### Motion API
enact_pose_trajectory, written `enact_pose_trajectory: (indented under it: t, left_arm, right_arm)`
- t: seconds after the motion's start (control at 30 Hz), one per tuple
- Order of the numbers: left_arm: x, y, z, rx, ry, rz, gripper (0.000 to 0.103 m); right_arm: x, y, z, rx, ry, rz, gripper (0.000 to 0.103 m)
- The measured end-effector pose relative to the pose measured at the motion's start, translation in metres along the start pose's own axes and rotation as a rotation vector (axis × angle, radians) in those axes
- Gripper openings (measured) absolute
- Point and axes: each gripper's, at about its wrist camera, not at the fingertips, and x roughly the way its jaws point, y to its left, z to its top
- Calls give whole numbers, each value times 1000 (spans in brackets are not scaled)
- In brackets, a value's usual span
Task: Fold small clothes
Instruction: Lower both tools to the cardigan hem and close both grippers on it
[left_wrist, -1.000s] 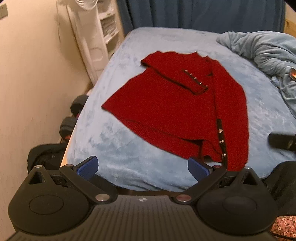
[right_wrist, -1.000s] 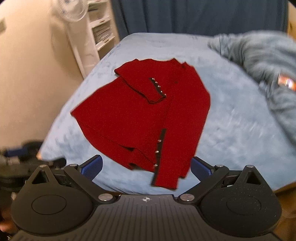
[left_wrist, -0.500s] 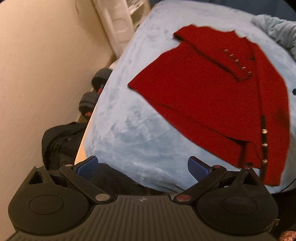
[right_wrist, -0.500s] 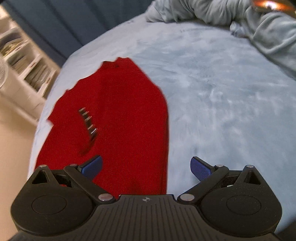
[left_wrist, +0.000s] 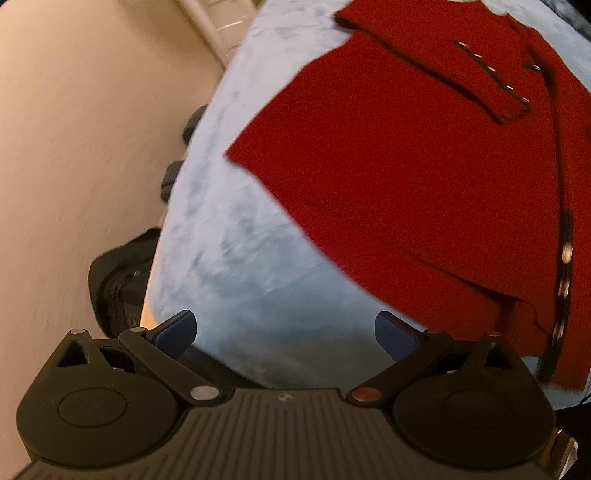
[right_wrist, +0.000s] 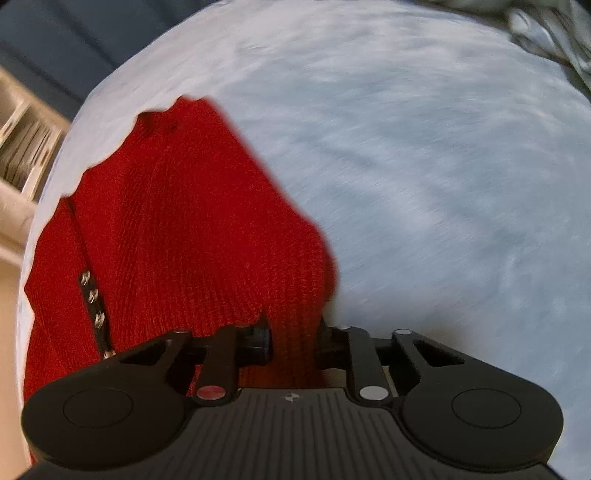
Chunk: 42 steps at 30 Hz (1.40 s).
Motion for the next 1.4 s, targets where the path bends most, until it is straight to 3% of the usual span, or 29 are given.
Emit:
enact_pose_trajectory:
  t: [0.07, 0.17, 0.27, 0.33, 0.4, 0.47, 0.53, 0.6, 0.63, 0.73, 0.8, 0.87, 0.93, 1.03, 1.1, 1.13, 1.17, 1.2, 1.23, 1.27, 1.4]
  left_arm:
    - [-2, -13, 3, 31, -4, 0, 103]
    - [-3, -26, 6, 67, -18, -8, 103]
    - [-1, -27, 9, 66, -21, 8, 103]
    - [0, -20, 11, 49, -26, 3, 103]
    - [1, -13, 13, 34, -40, 7, 103]
    - [3, -7, 19, 16, -53, -5, 103]
    - [5, 0, 31, -16, -98, -37, 103]
    - [14, 6, 47, -43, -173, -57, 103]
    - [17, 7, 55, -50, -207, -75, 103]
    - [41, 6, 92, -62, -237, -157, 103]
    - [59, 5, 116, -87, -240, -241, 103]
    - [75, 0, 133, -81, -232, -263, 103]
    - [90, -6, 140, -44, -209, -277, 103]
    - [120, -14, 143, 19, -85, -343, 103]
    - [134, -18, 137, 32, -1, -369, 103]
    - [139, -18, 133, 11, 17, -390, 103]
    - [137, -16, 130, -21, 1, -415, 94]
    - [132, -15, 126, -35, -26, -439, 66]
    - [124, -17, 124, -23, -50, -446, 52]
    - [115, -20, 122, 4, -67, -431, 20]
    - [76, -13, 113, 5, -128, -430, 16]
  right_arm:
    - [-18, -27, 32, 23, -138, -98, 16]
    - [-27, -60, 81, 105, -108, -42, 16]
    - [-37, -38, 104, -39, -252, -137, 16]
    - [-39, -32, 117, -58, -337, -200, 16]
    - [-28, -34, 130, -30, -310, -211, 20]
    - [-11, -38, 131, -48, -173, -196, 32]
    - [-22, -42, 111, -121, -192, -168, 37]
    - [-47, -49, 80, -176, -239, -145, 65]
    - [-61, -56, 59, -187, -252, -130, 70]
    - [-93, -68, -10, -144, -167, -65, 71]
    - [-109, -73, -55, -115, -74, 43, 70]
    - [-120, -73, -100, -120, -46, 94, 70]
    - [-116, -71, -132, -114, -33, 16, 70]
    - [-90, -75, -154, -41, 49, -36, 73]
    - [-87, -64, -162, -120, -27, -67, 75]
    - [-86, -56, -162, -167, -46, -70, 67]
    - [-88, -50, -163, -193, -55, -68, 56]
    - [-89, -45, -162, -203, -56, -72, 25]
    - [-91, -40, -160, -219, -45, -70, 19]
    - [-97, -36, -160, -243, -50, -74, 18]
    - [-142, -38, -152, -325, -122, -112, 16]
